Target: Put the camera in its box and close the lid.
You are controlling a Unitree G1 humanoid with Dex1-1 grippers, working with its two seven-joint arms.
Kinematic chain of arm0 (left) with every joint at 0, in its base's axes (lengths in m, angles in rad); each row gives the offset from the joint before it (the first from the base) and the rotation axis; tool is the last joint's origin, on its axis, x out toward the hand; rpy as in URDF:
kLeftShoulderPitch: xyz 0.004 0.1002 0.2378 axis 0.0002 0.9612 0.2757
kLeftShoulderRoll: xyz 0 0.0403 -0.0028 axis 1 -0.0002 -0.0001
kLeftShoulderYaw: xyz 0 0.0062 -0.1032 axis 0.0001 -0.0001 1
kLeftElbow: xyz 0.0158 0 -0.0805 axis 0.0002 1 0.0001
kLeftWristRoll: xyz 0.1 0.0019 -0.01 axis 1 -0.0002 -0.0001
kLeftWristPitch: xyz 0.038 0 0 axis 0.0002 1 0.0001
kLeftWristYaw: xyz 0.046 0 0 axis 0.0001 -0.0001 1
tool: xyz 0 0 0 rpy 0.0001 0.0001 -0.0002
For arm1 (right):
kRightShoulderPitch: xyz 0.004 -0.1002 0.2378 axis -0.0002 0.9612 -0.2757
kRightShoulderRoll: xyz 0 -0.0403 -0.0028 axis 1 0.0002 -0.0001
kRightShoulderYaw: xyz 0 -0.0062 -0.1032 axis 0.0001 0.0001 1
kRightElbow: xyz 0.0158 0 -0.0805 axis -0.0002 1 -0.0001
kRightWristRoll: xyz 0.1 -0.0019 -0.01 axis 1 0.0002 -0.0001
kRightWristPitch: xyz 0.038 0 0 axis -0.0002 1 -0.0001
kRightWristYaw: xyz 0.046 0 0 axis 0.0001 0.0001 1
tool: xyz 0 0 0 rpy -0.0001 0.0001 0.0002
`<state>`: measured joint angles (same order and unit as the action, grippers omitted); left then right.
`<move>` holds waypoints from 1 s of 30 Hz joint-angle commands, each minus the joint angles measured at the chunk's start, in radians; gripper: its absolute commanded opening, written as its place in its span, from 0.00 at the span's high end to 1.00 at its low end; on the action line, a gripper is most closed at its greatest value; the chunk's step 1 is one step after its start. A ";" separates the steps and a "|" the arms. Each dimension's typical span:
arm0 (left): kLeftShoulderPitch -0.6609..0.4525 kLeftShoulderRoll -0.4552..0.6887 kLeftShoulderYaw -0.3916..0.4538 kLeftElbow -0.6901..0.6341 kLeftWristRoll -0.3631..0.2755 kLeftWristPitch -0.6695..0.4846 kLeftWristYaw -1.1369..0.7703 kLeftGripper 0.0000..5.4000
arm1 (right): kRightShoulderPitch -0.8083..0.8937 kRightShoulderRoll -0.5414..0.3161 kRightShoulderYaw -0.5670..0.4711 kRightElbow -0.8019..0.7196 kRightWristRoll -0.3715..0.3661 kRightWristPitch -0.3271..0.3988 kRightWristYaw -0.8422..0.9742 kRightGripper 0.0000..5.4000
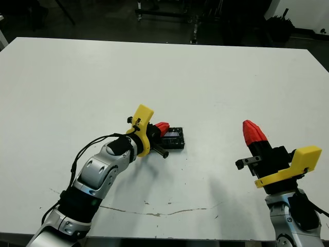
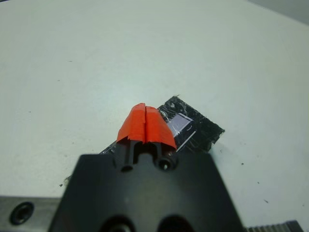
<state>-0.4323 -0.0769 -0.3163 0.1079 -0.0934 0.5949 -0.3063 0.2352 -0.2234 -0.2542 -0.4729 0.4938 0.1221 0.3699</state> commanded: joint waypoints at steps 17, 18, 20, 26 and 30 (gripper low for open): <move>0.099 0.063 0.145 -0.218 -0.142 0.001 -0.088 1.00 | 0.005 0.005 0.014 -0.002 0.000 -0.002 -0.015 1.00; 0.098 0.072 0.168 -0.250 -0.153 -0.013 -0.089 1.00 | 0.003 0.005 0.018 -0.002 -0.004 -0.002 -0.017 1.00; 0.097 0.077 0.228 -0.293 -0.192 -0.047 -0.087 1.00 | -0.004 0.008 0.026 0.004 -0.007 -0.009 -0.017 1.00; 0.102 0.139 0.353 -0.268 -0.154 -0.460 -0.095 1.00 | -0.030 0.037 0.051 0.010 -0.034 -0.008 -0.060 1.00; 0.152 0.140 0.415 -0.265 -0.147 -0.621 -0.049 1.00 | -0.045 0.064 0.066 0.000 -0.048 0.026 -0.128 1.00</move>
<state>-0.3169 0.0589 0.0816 -0.1699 -0.2515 0.0199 -0.3706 0.2008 -0.1660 -0.1913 -0.4686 0.4539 0.1265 0.2673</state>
